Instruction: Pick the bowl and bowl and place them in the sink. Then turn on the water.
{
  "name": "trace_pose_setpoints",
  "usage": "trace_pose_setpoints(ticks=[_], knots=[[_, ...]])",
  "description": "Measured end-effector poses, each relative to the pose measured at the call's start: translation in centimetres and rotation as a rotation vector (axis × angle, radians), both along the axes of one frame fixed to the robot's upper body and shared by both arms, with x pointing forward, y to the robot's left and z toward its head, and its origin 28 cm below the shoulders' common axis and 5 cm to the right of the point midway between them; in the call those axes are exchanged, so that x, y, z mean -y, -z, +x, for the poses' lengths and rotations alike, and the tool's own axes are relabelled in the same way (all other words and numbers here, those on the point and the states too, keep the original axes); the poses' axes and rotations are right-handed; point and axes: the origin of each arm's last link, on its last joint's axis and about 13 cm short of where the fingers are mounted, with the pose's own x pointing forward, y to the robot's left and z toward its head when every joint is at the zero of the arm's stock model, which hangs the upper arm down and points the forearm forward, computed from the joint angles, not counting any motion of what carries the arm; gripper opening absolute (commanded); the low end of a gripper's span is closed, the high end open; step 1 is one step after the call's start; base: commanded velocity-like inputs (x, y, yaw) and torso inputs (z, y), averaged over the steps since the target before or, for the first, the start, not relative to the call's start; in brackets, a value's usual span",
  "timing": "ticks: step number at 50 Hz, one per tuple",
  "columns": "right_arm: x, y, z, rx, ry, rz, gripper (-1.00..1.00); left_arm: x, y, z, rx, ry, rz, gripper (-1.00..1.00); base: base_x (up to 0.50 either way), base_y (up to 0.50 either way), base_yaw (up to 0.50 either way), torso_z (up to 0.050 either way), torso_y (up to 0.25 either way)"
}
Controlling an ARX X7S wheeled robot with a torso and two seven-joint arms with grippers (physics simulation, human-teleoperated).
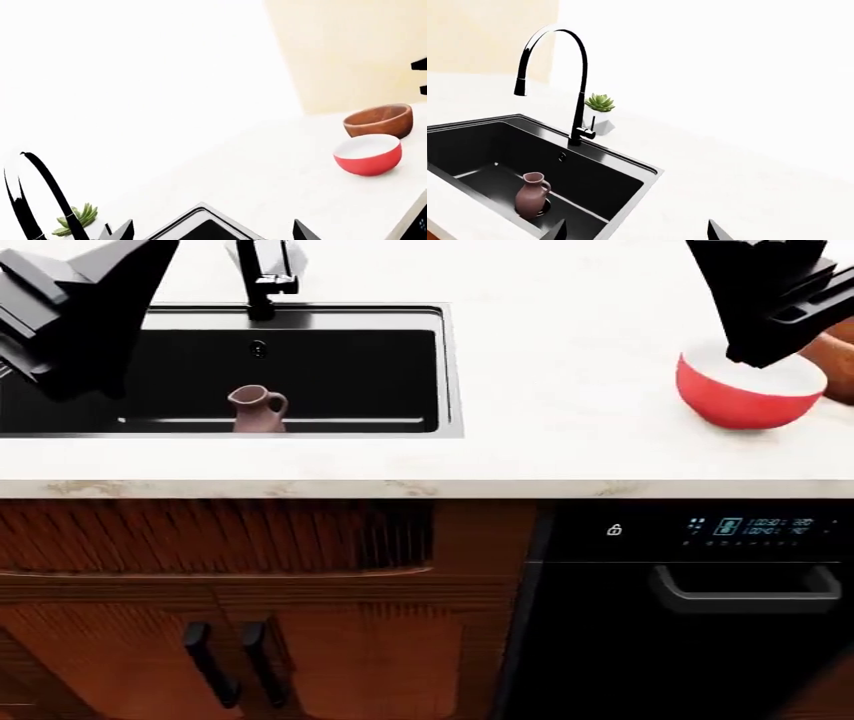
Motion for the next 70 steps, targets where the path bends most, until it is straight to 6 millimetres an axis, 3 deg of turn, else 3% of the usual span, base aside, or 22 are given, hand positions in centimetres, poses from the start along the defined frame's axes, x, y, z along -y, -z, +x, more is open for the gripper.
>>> trace_pose_setpoints(ticks=[49,70], knots=[[-0.3,0.2,-0.3,0.015,-0.037,0.007,1.0,1.5,0.0,0.0,0.009,0.093,0.07,1.0,0.01,-0.49,0.0,0.0,0.0],[-0.8,0.1,-0.1,0.016,-0.066,0.005,1.0,1.6,0.3,-0.2,0.004,0.102,0.076,1.0,0.16,-0.46,0.0,0.0,0.0]])
